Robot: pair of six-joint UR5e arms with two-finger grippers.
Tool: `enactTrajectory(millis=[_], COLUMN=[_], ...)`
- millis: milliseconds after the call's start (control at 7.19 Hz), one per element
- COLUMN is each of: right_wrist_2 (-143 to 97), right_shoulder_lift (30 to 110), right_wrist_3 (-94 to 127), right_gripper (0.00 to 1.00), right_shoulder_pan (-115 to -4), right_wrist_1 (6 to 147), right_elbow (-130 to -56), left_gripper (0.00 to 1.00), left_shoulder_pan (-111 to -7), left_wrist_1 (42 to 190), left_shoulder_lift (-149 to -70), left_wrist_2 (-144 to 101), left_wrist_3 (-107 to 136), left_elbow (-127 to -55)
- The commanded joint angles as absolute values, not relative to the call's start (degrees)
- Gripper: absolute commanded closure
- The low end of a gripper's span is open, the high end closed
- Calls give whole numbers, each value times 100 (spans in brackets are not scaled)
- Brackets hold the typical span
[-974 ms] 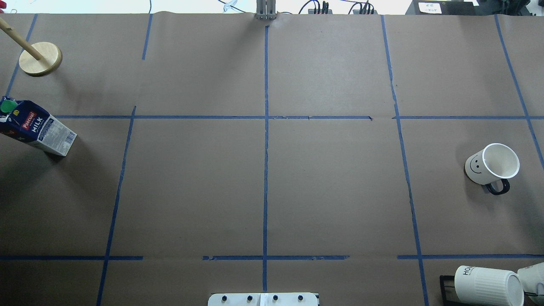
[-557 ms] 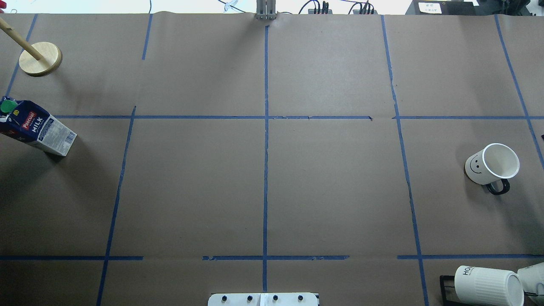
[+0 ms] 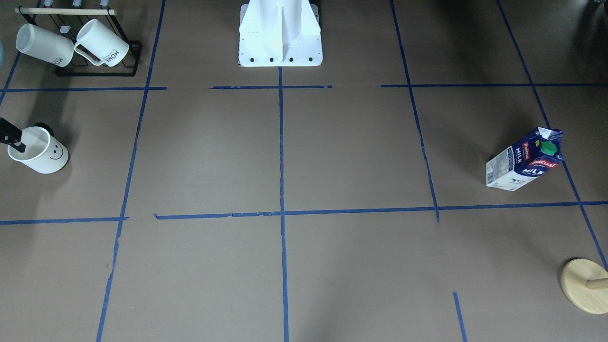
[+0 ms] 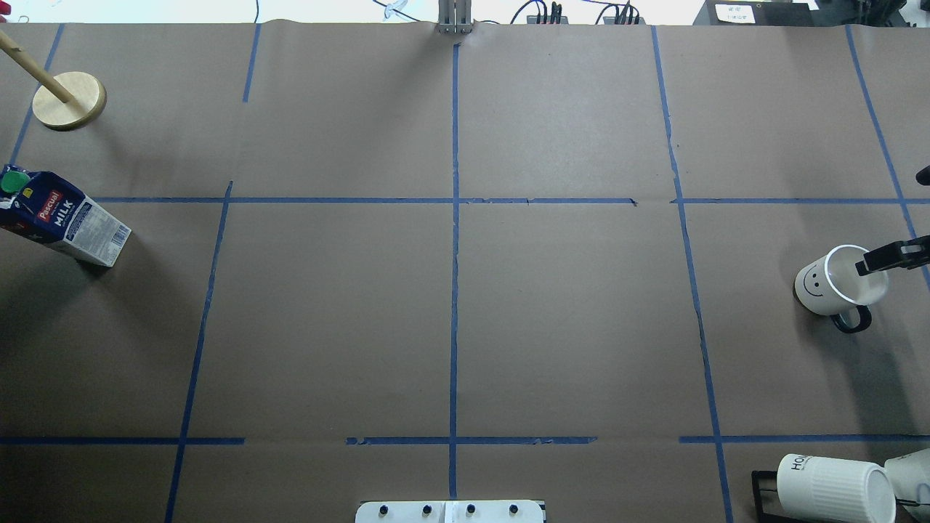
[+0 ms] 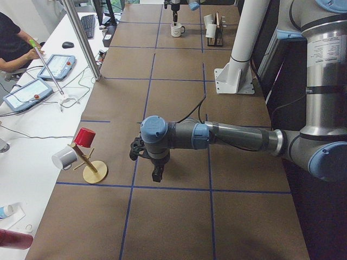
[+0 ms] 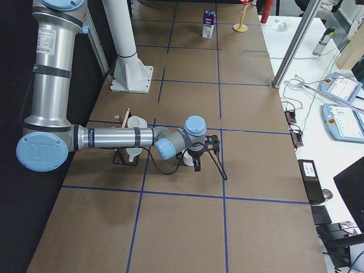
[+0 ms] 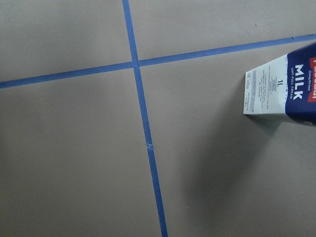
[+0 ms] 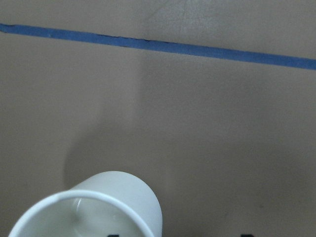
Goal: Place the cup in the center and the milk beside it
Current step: 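Reach the right gripper down and grasp the white mug by its rim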
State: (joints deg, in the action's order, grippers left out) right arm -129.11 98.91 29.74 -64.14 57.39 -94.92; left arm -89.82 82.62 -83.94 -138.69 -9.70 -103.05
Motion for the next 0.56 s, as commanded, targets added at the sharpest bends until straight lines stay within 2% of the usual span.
enactTrajectory(millis=[0, 278, 417], right_wrist_2=[-12920, -13295, -13359], right_shoulder_lift=[9905, 9836, 9800], right_wrist_3=[3006, 3032, 3276], right_gripper=[100, 100, 100], right_shoulder_pan=[-6346, -6346, -6320], right_wrist_1=[5634, 5712, 6009], right_elbow=[-9448, -9666, -10251], left_gripper=[0, 0, 0], left_shoulder_pan=[-8982, -8982, -8982], left_wrist_1=[8262, 8262, 8262], left_shoulder_lift=[-8394, -8394, -8394], left_wrist_2=[-13869, -13869, -13869], left_wrist_3=[-958, -949, -949], left_elbow=[-10301, -10301, -10301])
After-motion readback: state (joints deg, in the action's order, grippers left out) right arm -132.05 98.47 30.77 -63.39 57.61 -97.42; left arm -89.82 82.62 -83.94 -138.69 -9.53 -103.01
